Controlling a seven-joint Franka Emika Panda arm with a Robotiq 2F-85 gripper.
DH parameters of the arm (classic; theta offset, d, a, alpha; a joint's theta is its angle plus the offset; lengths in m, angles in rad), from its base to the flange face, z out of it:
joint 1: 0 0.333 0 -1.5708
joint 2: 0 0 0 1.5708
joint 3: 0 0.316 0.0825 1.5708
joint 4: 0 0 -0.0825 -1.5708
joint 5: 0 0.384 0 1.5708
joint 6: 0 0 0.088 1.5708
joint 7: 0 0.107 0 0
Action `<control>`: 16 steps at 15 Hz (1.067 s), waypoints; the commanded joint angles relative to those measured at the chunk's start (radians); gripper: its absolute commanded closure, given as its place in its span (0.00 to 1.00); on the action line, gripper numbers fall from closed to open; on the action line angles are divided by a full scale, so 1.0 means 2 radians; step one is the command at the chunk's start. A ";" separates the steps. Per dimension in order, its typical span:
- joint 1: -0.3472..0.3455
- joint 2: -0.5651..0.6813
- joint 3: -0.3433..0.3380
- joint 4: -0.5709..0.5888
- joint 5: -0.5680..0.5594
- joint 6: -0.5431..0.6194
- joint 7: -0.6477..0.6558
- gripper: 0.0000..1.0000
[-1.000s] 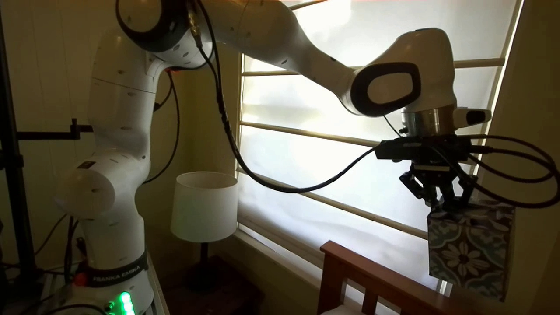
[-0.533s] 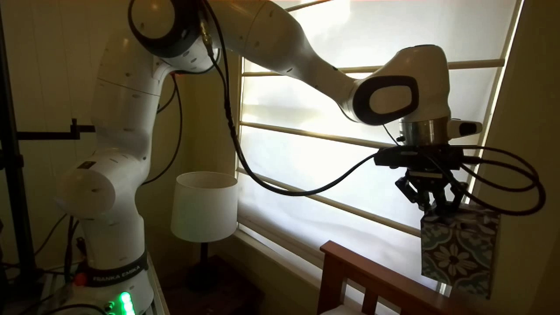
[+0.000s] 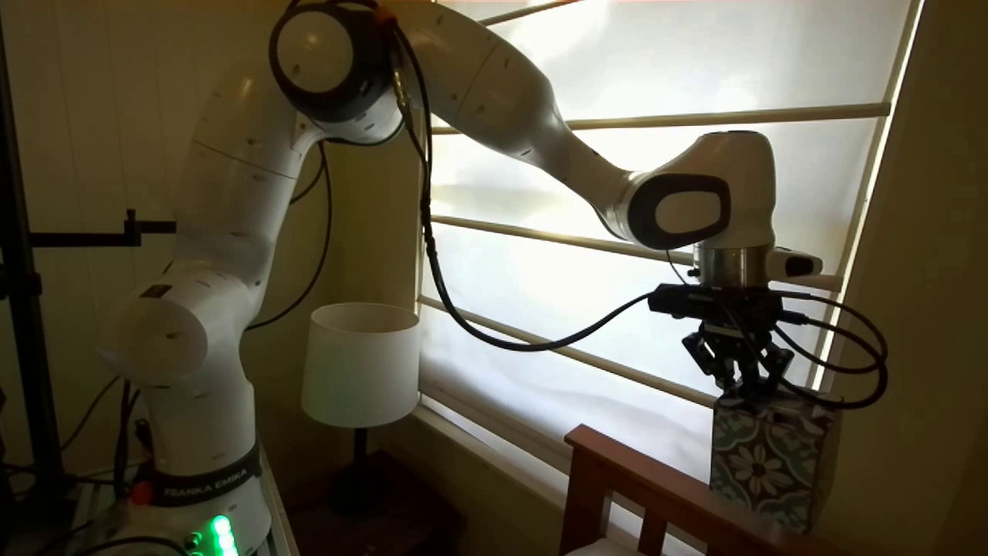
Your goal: Put the box on the stand
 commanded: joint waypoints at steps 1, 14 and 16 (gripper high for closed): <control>0.000 0.023 0.004 0.032 -0.023 -0.032 0.035 0.99; -0.007 0.063 0.035 0.054 -0.038 -0.053 0.025 0.99; -0.007 0.066 0.038 0.055 -0.038 -0.055 0.024 0.99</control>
